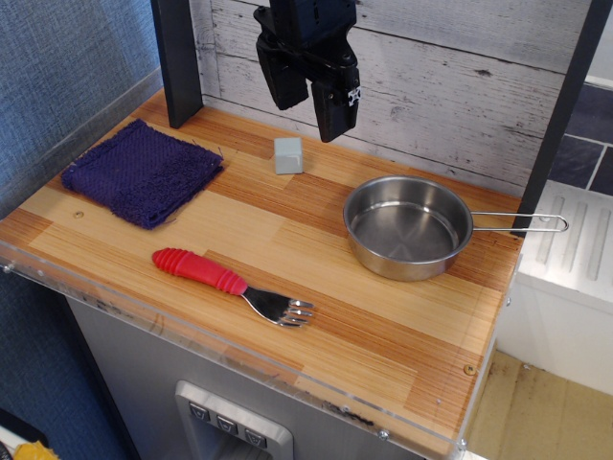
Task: Moves the grey block to the bottom of the table.
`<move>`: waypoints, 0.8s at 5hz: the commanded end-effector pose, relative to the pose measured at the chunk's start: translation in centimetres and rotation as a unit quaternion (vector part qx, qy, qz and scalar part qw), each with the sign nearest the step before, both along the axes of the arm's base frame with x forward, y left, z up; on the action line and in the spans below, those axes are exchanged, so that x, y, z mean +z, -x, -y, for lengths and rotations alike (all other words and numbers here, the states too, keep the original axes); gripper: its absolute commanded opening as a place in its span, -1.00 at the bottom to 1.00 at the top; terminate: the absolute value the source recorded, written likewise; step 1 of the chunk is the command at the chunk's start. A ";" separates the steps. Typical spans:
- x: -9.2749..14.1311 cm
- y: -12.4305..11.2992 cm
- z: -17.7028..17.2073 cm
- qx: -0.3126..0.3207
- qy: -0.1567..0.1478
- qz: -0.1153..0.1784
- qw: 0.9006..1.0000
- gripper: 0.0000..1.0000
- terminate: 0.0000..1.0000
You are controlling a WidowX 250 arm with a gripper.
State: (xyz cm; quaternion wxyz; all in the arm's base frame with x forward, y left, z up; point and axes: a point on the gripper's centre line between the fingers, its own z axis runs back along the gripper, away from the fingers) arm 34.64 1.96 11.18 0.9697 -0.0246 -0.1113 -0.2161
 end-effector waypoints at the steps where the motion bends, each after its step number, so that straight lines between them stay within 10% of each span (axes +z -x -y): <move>1: 0.0 0.0 0.0 0.000 0.000 0.000 1.000 1.00 -1.00; 4: 0.1 -2.5 -2.0 0.213 -0.009 0.026 0.977 1.00 -1.00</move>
